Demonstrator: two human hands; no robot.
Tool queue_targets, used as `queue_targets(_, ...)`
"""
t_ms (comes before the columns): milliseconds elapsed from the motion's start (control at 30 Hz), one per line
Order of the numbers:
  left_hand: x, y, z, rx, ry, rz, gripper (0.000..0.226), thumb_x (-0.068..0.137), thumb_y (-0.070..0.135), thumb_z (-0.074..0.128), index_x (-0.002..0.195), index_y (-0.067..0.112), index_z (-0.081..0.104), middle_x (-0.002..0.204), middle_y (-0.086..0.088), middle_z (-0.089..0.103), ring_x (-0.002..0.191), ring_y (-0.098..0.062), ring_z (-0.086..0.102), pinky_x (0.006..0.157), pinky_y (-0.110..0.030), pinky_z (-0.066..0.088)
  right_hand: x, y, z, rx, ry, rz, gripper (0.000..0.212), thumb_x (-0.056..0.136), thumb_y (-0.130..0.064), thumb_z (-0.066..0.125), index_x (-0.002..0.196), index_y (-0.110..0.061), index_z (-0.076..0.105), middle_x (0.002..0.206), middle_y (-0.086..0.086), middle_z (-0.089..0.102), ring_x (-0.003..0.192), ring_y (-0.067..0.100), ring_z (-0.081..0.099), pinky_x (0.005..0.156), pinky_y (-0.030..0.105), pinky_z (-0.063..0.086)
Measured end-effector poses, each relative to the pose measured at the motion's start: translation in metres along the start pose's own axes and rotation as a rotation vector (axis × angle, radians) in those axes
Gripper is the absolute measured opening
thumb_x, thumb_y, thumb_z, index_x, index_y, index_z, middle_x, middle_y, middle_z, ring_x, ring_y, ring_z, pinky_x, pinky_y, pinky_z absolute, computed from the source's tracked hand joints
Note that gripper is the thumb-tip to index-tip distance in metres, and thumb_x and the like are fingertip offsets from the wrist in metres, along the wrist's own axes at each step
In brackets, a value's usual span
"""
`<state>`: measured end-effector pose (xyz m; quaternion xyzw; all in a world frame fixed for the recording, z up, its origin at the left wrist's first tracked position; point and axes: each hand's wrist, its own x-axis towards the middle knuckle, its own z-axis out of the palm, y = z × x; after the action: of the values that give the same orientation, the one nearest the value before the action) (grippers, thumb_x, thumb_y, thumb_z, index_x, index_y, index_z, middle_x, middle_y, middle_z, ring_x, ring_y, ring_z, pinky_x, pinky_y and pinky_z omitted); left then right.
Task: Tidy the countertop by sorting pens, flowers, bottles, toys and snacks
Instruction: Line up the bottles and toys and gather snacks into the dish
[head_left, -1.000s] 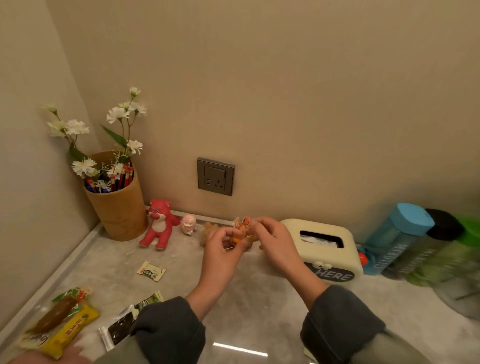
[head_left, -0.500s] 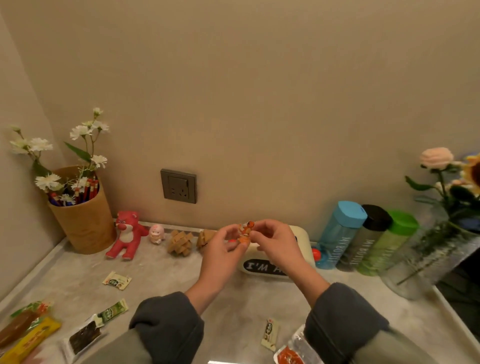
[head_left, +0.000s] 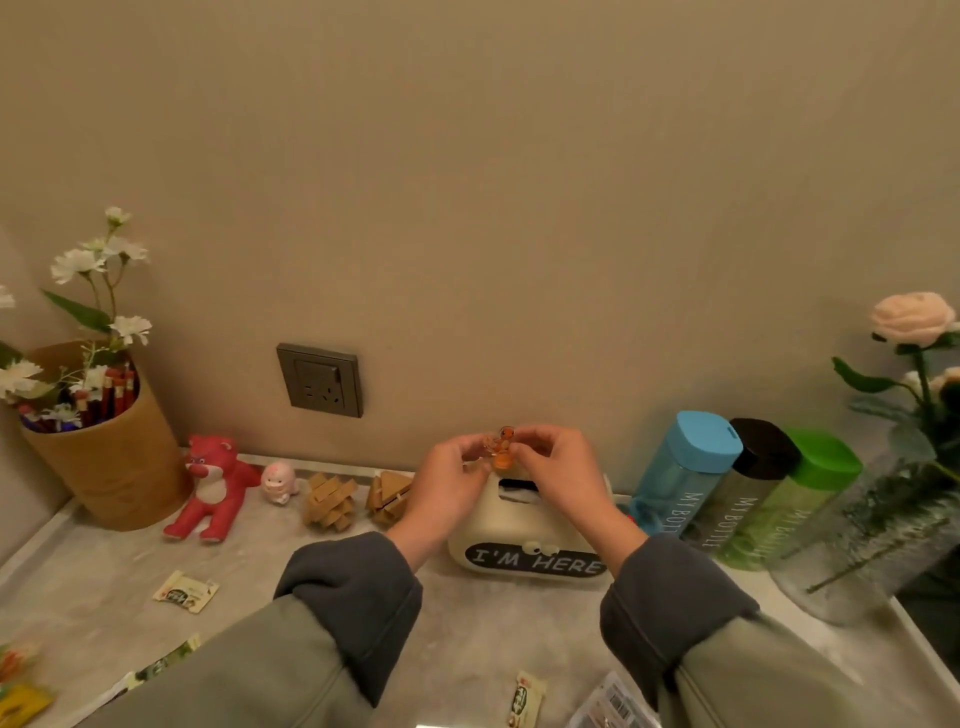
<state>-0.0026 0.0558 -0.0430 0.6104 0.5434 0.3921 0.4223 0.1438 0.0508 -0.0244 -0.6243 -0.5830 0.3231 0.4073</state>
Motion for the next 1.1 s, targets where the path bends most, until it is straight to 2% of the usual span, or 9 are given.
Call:
queue_targets(67, 0.005, -0.006, 0.001, 0.004, -0.01, -0.02, 0.037, 0.09, 0.004, 0.057, 0.117, 0.027, 0.064, 0.105, 0.012, 0.069, 0.104, -0.007, 0.063, 0.094, -0.028, 0.049, 0.003, 0.007, 0.003, 0.0, 0.016, -0.011, 0.017, 0.089, -0.012, 0.065, 0.096, -0.024, 0.074, 0.091, -0.008, 0.074, 0.081, 0.0, 0.069, 0.078, 0.028, 0.058)
queue_targets(133, 0.008, -0.011, 0.002, 0.005, -0.012, -0.034, 0.042, 0.088, 0.001, 0.054, 0.124, 0.023, 0.061, 0.108, 0.01, 0.069, 0.105, -0.007, 0.063, 0.096, -0.033, 0.05, 0.004, 0.012, 0.006, 0.003, 0.02, -0.005, 0.019, 0.088, -0.012, 0.065, 0.091, -0.03, 0.072, 0.09, -0.009, 0.074, 0.085, 0.005, 0.07, 0.085, 0.034, 0.057)
queue_targets(233, 0.009, -0.016, 0.005, 0.002, 0.008, -0.03, 0.045, 0.087, 0.001, 0.055, 0.126, 0.023, 0.059, 0.108, 0.011, 0.069, 0.104, -0.005, 0.063, 0.097, -0.037, 0.05, 0.006, 0.017, 0.008, -0.008, 0.042, -0.004, 0.017, 0.086, -0.013, 0.067, 0.089, -0.029, 0.073, 0.088, -0.009, 0.074, 0.086, 0.006, 0.07, 0.086, 0.037, 0.056)
queue_targets(433, 0.006, -0.015, 0.006, -0.018, 0.022, -0.038, 0.045, 0.088, 0.001, 0.056, 0.125, 0.026, 0.058, 0.102, 0.014, 0.066, 0.104, -0.006, 0.062, 0.097, -0.032, 0.049, 0.004, 0.021, 0.008, -0.008, 0.055, 0.012, 0.015, 0.078, -0.011, 0.072, 0.087, -0.023, 0.074, 0.084, -0.006, 0.075, 0.083, 0.007, 0.07, 0.083, 0.042, 0.057)
queue_targets(633, 0.003, -0.014, 0.005, -0.012, 0.027, -0.019, 0.046, 0.088, 0.0, 0.056, 0.126, 0.025, 0.057, 0.101, 0.015, 0.064, 0.106, -0.006, 0.061, 0.094, -0.027, 0.048, 0.0, 0.015, 0.004, 0.006, 0.055, 0.011, 0.025, 0.081, -0.005, 0.071, 0.091, -0.027, 0.066, 0.089, -0.009, 0.071, 0.086, 0.007, 0.069, 0.085, 0.036, 0.058)
queue_targets(733, -0.003, -0.012, 0.003, -0.018, 0.055, -0.008, 0.05, 0.087, -0.003, 0.056, 0.129, 0.024, 0.053, 0.107, 0.014, 0.061, 0.108, -0.005, 0.057, 0.095, -0.025, 0.046, -0.008, 0.01, -0.001, -0.008, 0.093, -0.003, 0.029, 0.081, -0.003, 0.069, 0.102, -0.023, 0.065, 0.093, -0.011, 0.069, 0.089, 0.005, 0.067, 0.087, 0.031, 0.057)
queue_targets(833, -0.014, -0.008, 0.002, -0.054, 0.114, -0.005, 0.053, 0.086, -0.003, 0.058, 0.131, 0.025, 0.048, 0.11, 0.012, 0.057, 0.108, -0.007, 0.055, 0.095, -0.027, 0.046, -0.024, 0.007, -0.007, 0.013, 0.155, -0.008, 0.032, 0.08, -0.004, 0.068, 0.104, -0.025, 0.065, 0.097, -0.013, 0.069, 0.093, 0.004, 0.066, 0.088, 0.029, 0.056)
queue_targets(967, -0.046, 0.003, 0.002, -0.142, 0.206, 0.032, 0.05, 0.086, -0.002, 0.058, 0.126, 0.026, 0.05, 0.106, 0.009, 0.056, 0.101, -0.007, 0.055, 0.086, -0.024, 0.048, -0.065, 0.005, -0.017, 0.072, 0.214, -0.029, 0.028, 0.082, -0.004, 0.068, 0.105, -0.021, 0.068, 0.097, -0.013, 0.07, 0.091, -0.001, 0.065, 0.081, 0.02, 0.054)
queue_targets(1100, -0.088, 0.01, 0.009, -0.207, 0.149, 0.049, 0.045, 0.087, -0.003, 0.057, 0.121, 0.026, 0.053, 0.107, 0.005, 0.056, 0.099, -0.006, 0.055, 0.079, -0.02, 0.048, -0.111, 0.015, -0.03, 0.073, 0.221, -0.005, 0.024, 0.083, -0.006, 0.07, 0.101, -0.022, 0.069, 0.096, -0.013, 0.07, 0.089, -0.005, 0.065, 0.073, 0.014, 0.053)
